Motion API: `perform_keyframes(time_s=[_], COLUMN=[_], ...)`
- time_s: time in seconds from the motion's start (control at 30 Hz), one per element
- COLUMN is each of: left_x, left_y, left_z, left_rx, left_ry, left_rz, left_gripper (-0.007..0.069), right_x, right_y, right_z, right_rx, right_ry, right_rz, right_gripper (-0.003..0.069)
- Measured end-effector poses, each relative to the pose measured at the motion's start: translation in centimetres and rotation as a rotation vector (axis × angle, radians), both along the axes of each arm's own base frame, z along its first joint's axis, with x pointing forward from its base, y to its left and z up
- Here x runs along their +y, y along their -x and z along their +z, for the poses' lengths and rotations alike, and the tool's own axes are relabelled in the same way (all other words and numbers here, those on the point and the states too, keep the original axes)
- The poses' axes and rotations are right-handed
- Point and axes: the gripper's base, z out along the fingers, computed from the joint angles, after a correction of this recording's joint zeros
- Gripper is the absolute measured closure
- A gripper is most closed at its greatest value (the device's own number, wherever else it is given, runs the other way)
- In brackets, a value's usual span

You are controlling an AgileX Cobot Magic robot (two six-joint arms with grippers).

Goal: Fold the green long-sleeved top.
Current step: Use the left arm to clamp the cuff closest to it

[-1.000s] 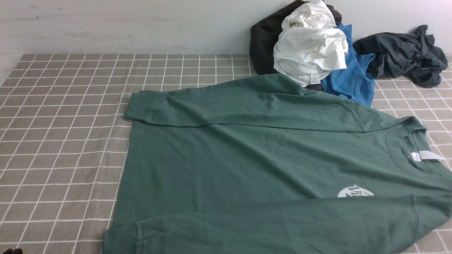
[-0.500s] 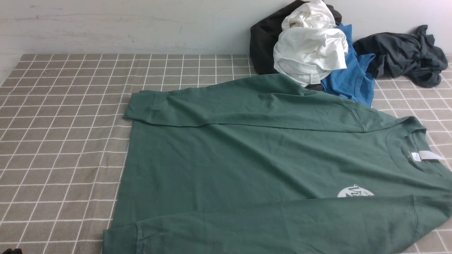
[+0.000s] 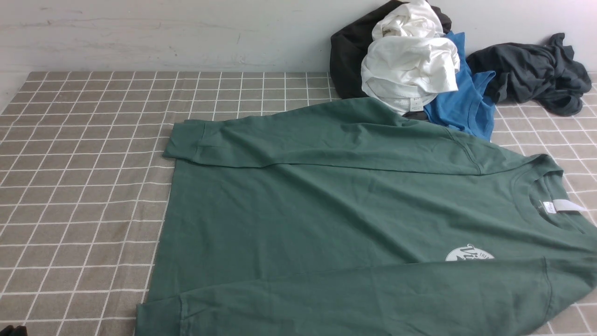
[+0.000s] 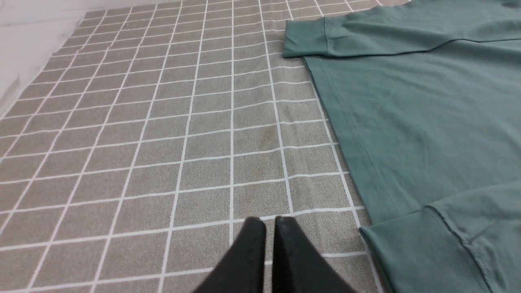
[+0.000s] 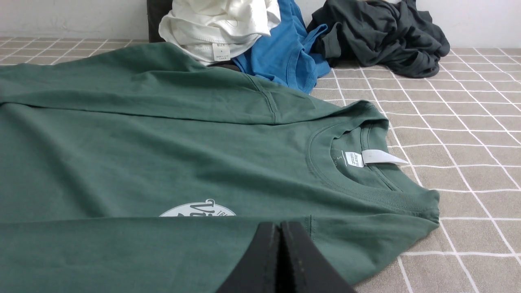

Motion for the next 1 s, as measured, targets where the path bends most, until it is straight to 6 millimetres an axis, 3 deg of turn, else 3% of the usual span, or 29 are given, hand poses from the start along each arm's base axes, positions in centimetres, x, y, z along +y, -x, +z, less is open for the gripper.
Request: perform_keyframes(time_s=[0.2, 0.47, 0.63, 0.67, 0.77, 0.87, 0.9, 0.93, 1.0], left_x=[0.0, 0.2, 0.7, 0.7, 0.6, 0.3, 0.2, 0.2, -0.1], left_y=[-0.3, 0.1, 1.4, 1.4, 2.1, 2.3, 1.8, 1.6, -0.8], left_z=[1.1, 5.5, 8.1, 8.1, 12.2, 17.0, 18.2, 18.1, 19.5], left_rx=[-0.126, -0.620, -0.919, -0.919, -0.886, -0.752, -0.691, -0.680, -0.465], left_ry=[0.002, 0.012, 0.145, 0.149, 0.233, 0.181, 0.155, 0.154, 0.092], left_rz=[0.005, 0.026, 0.052, 0.053, 0.035, 0.015, 0.010, 0.011, -0.005], left_gripper=[0.0609, 0.0609, 0.0609, 0.0609, 0.0623, 0.0632, 0.0632, 0.0632, 0.0632], right_x=[-0.1, -0.4, -0.6, -0.6, -0.5, -0.1, 0.0, 0.0, 0.0], right_y=[-0.2, 0.8, 1.4, 1.4, 1.3, 1.0, 0.6, 0.4, -1.3], right_z=[1.0, 5.7, 6.7, 6.8, 8.8, 13.2, 14.5, 14.4, 17.2], right_rx=[-0.127, -0.657, -0.788, -0.791, -0.777, -0.741, -0.705, -0.684, -0.546], right_ry=[0.000, -0.113, -0.245, -0.244, -0.241, -0.141, -0.094, -0.085, 0.040], right_rz=[-0.009, -0.031, -0.015, -0.014, -0.007, 0.011, 0.014, 0.014, 0.003], right_gripper=[0.0669, 0.0669, 0.0669, 0.0669, 0.0669, 0.0669, 0.0669, 0.0669, 0.0669])
